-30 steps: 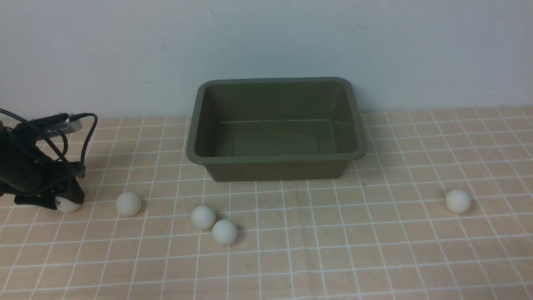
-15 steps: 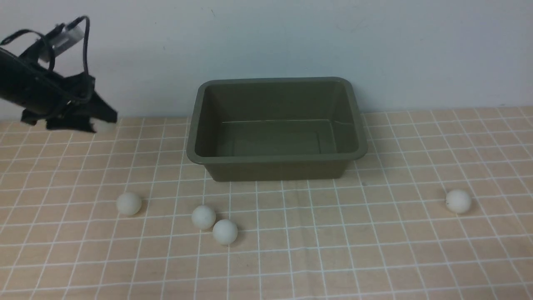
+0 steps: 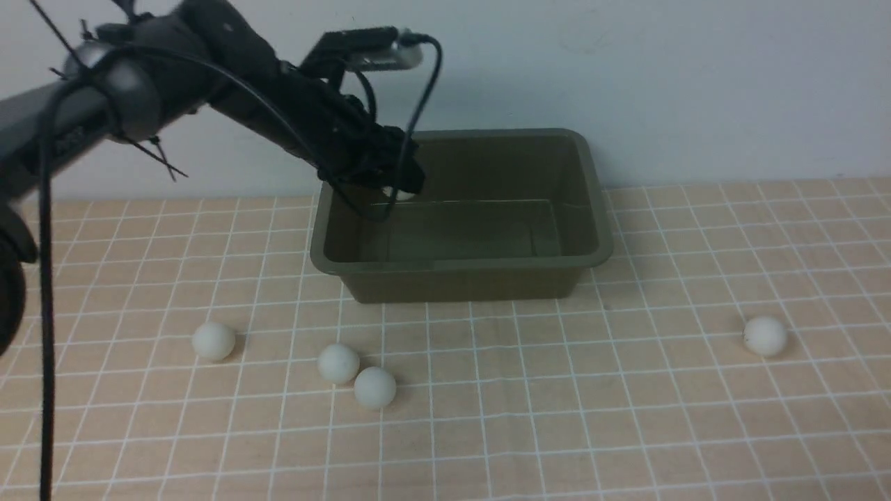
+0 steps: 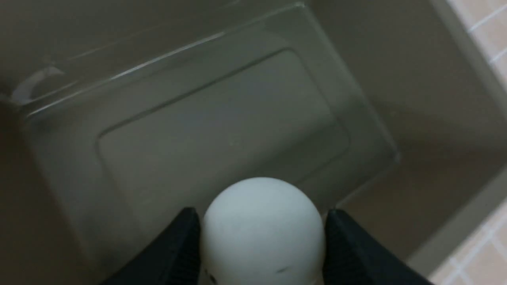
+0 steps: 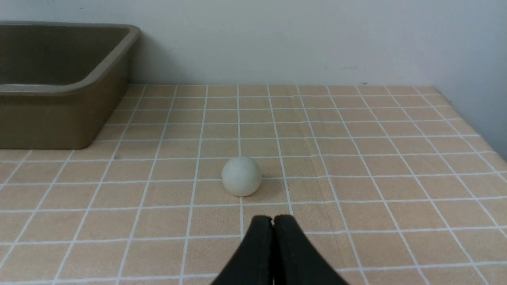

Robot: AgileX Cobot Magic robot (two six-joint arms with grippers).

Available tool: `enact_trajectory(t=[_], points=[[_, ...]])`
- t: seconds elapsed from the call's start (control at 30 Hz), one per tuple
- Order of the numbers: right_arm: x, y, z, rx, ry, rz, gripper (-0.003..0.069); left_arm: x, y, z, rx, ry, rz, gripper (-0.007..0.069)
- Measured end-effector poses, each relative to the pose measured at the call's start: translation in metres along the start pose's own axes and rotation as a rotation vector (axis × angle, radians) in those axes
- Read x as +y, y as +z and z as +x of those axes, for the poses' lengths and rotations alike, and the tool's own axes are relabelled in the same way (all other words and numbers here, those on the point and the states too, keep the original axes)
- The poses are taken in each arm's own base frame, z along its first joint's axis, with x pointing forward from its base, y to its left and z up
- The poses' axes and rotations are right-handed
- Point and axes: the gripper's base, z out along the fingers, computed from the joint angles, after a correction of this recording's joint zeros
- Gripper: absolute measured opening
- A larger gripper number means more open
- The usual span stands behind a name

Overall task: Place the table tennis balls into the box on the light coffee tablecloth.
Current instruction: 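Drop the ball into the bin, then reach for and grasp a ping pong ball on the table beside the basket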

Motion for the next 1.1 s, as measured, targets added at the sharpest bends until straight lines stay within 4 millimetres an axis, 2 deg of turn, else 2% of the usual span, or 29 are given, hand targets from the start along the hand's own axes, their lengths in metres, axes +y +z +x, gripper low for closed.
enact_trajectory(t=[0.1, 0.3, 0.8, 1.1], points=[[0.000, 0.000, 0.000, 0.001, 0.000, 0.000, -0.0019, -0.009, 0.025, 0.008, 0.044, 0.046, -0.008, 0.0318], [0.000, 0.000, 0.000, 0.001, 0.000, 0.000, -0.0019, -0.008, 0.043, 0.016, 0.078, 0.057, -0.013, 0.0318], [0.000, 0.000, 0.000, 0.003, 0.000, -0.001, -0.0019, -0.009, 0.042, 0.019, 0.103, 0.190, 0.006, 0.0325], [0.000, 0.000, 0.000, 0.003, 0.000, -0.001, -0.0019, -0.010, 0.036, 0.012, 0.057, 0.203, -0.015, 0.0459]])
